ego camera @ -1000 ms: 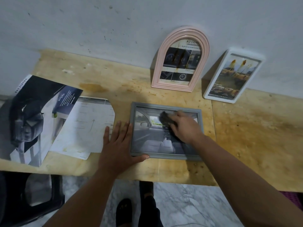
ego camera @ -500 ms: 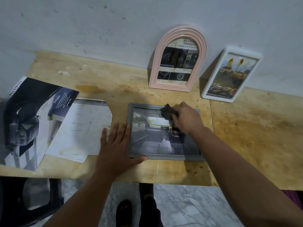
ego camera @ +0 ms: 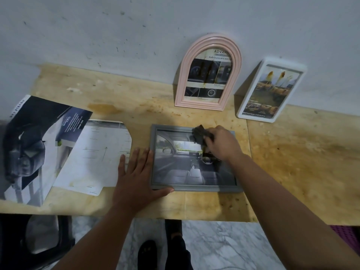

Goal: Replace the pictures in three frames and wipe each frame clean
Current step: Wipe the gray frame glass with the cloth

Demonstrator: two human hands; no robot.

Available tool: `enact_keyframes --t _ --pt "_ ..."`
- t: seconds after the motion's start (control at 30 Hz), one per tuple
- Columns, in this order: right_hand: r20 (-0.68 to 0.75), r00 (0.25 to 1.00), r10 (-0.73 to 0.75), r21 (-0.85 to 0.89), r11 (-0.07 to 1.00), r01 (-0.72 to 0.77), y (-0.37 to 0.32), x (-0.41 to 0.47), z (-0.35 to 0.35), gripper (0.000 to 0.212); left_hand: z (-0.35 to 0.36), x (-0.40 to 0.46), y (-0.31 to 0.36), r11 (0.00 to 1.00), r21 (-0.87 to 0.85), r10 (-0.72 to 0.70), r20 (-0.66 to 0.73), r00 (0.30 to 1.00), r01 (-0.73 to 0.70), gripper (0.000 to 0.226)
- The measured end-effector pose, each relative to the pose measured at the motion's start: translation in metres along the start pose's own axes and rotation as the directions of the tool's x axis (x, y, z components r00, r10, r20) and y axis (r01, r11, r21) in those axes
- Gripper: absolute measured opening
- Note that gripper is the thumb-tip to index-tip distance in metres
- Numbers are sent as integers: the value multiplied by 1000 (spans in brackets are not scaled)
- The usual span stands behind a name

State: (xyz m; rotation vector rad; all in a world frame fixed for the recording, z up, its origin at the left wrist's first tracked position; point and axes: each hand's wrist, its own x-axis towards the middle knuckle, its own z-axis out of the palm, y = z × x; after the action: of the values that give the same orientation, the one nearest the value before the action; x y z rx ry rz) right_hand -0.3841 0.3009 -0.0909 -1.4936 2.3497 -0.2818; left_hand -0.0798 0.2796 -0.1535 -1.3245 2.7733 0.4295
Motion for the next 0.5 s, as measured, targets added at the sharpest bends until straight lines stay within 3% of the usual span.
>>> enact_keyframes --t 0.07,0.27,0.5 --pt "5 1000 -10 -50 999 10 -9 -2 10 26 0 0 0 1000 -1 4 -7 1000 -4 132" --pt "49 974 -223 -50 973 225 -33 -46 35 25 2 -1 0 1000 2 7 -23 1000 -7 131" --pt "189 879 -438 50 898 437 -44 -95 54 39 3 0 0 1000 21 4 -8 1000 -4 130"
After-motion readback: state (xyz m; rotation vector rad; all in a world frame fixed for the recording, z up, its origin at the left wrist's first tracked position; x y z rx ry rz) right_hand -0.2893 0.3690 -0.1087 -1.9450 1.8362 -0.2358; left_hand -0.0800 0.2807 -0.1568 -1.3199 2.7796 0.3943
